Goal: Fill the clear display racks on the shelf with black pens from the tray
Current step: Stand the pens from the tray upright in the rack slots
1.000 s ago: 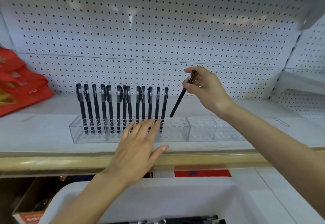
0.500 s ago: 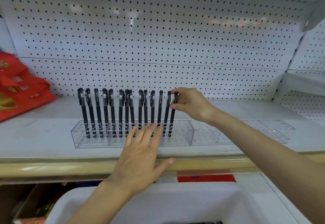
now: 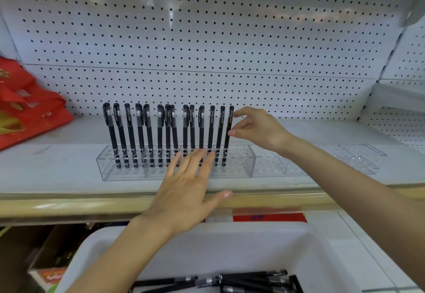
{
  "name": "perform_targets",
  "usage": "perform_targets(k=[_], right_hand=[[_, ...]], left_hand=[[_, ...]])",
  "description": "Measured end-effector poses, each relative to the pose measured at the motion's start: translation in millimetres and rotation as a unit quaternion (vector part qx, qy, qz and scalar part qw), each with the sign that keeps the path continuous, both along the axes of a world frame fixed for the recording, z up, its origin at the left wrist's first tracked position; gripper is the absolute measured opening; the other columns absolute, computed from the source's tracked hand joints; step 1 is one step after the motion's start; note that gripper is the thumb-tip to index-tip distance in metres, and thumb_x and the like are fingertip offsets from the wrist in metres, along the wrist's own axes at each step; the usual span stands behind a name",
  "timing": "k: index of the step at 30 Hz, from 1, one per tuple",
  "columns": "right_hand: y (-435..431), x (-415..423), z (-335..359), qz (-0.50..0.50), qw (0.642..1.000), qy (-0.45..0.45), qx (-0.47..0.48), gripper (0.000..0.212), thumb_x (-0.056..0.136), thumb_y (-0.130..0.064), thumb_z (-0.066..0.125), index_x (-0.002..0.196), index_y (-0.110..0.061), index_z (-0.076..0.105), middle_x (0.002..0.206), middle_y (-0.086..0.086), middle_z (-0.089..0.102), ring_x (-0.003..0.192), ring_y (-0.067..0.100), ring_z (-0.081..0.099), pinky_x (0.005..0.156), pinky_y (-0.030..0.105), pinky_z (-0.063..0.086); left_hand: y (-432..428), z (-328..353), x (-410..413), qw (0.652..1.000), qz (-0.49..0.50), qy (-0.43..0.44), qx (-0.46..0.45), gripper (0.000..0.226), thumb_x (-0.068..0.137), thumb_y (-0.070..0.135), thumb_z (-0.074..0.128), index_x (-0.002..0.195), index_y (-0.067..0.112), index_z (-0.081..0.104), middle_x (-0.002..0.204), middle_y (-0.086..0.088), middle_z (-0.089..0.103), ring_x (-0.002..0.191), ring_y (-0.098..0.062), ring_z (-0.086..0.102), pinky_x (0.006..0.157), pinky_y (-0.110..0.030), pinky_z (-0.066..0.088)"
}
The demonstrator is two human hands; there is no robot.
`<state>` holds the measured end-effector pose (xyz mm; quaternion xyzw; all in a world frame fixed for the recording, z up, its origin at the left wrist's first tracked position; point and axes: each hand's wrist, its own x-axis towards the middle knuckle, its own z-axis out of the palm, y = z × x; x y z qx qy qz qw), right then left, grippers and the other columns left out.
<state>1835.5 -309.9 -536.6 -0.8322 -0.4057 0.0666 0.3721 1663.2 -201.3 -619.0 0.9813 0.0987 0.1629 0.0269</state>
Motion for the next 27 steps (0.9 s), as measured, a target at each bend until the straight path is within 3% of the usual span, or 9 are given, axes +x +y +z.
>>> perform_targets(k=[2, 5, 7, 12, 17, 19, 21, 24, 27], right_hand=[[-10, -2, 1, -0.012, 1.000, -0.001, -0.010, 0.050, 0.086, -0.024, 0.071, 0.131, -0.015, 0.051, 0.098, -0.004, 0.065, 0.104, 0.016, 0.061, 0.093, 0.030, 0.047], [-32, -17, 2, -0.021, 1.000, -0.016, -0.008, 0.046, 0.085, -0.025, 0.072, 0.127, -0.017, 0.053, 0.107, 0.000, 0.063, 0.095, 0.013, 0.061, 0.076, 0.021, 0.048], [-49, -37, -1, -0.017, 1.000, -0.017, 0.001, 0.040, 0.083, -0.024, 0.073, 0.120, -0.020, 0.057, 0.107, 0.002, 0.064, 0.092, 0.014, 0.063, 0.077, 0.021, 0.050], [-96, -118, -35, 0.044, 0.993, 0.111, 0.014, 0.025, 0.083, -0.017, 0.073, 0.106, -0.021, 0.066, 0.102, -0.001, 0.069, 0.092, 0.010, 0.065, 0.080, 0.017, 0.049], [-118, -186, -126, 0.121, 0.957, 0.213, -0.158, 0.043, 0.082, -0.032, 0.072, 0.122, -0.022, 0.060, 0.121, -0.003, 0.060, 0.107, 0.008, 0.057, 0.094, 0.021, 0.048], [-120, -203, -149, 0.146, 0.947, 0.206, -0.200, 0.050, 0.082, -0.037, 0.072, 0.127, -0.025, 0.054, 0.127, -0.005, 0.055, 0.108, 0.003, 0.050, 0.087, 0.008, 0.042], [-121, -215, -162, 0.160, 0.943, 0.184, -0.225, 0.057, 0.080, -0.038, 0.074, 0.130, -0.022, 0.052, 0.126, -0.003, 0.053, 0.109, 0.003, 0.047, 0.087, 0.007, 0.038], [-123, -219, -174, 0.168, 0.936, 0.154, -0.270, 0.061, 0.077, -0.042, 0.075, 0.131, -0.023, 0.052, 0.119, -0.001, 0.052, 0.114, 0.011, 0.047, 0.101, 0.027, 0.040], [-122, -214, -182, 0.141, 0.934, 0.170, -0.281, 0.055, 0.076, -0.038, 0.078, 0.123, -0.021, 0.055, 0.110, -0.002, 0.049, 0.104, 0.011, 0.048, 0.093, 0.023, 0.040]], left_hand=[[0, 3, -2, 1.000, -0.001, 0.018, -0.005, 0.089, 0.083, 0.075, 0.009, 0.152, 0.023, -0.011, 0.160, 0.005, -0.011, 0.145, -0.009, -0.015, 0.114, -0.035, -0.020], [-7, 6, -15, 0.999, -0.009, 0.031, -0.005, 0.085, 0.086, 0.071, 0.013, 0.152, 0.023, -0.012, 0.160, 0.004, -0.016, 0.142, -0.005, -0.019, 0.115, -0.034, -0.019], [-17, 8, -34, 0.998, -0.017, 0.044, -0.050, 0.083, 0.087, 0.069, 0.016, 0.152, 0.025, -0.009, 0.160, 0.006, -0.014, 0.141, -0.003, -0.016, 0.115, -0.030, -0.016], [-29, -13, -98, 0.991, -0.019, 0.109, -0.071, 0.085, 0.087, 0.073, 0.014, 0.154, 0.022, 0.001, 0.162, 0.002, -0.001, 0.147, -0.012, -0.003, 0.117, -0.031, -0.011], [-43, -43, -156, 0.979, 0.024, 0.148, -0.138, 0.093, 0.079, 0.075, 0.004, 0.154, 0.020, 0.006, 0.162, 0.001, -0.001, 0.148, -0.013, -0.004, 0.120, -0.040, -0.004], [-59, -47, -175, 0.974, 0.035, 0.163, -0.151, 0.091, 0.080, 0.075, 0.002, 0.154, 0.022, 0.004, 0.162, 0.004, -0.002, 0.148, -0.011, -0.006, 0.120, -0.038, -0.005], [-75, -51, -196, 0.972, 0.045, 0.177, -0.146, 0.088, 0.081, 0.074, 0.000, 0.154, 0.025, 0.004, 0.162, 0.003, -0.001, 0.148, -0.011, -0.006, 0.119, -0.037, -0.008], [-87, -58, -231, 0.975, 0.087, 0.178, -0.101, 0.080, 0.091, 0.069, 0.008, 0.153, 0.020, 0.021, 0.160, -0.003, 0.017, 0.148, -0.017, 0.006, 0.119, -0.048, 0.001], [-86, -63, -256, 0.969, 0.156, 0.176, -0.080, 0.074, 0.094, 0.062, 0.020, 0.145, 0.012, 0.040, 0.151, -0.011, 0.038, 0.143, -0.027, 0.028, 0.114, -0.058, 0.016]])
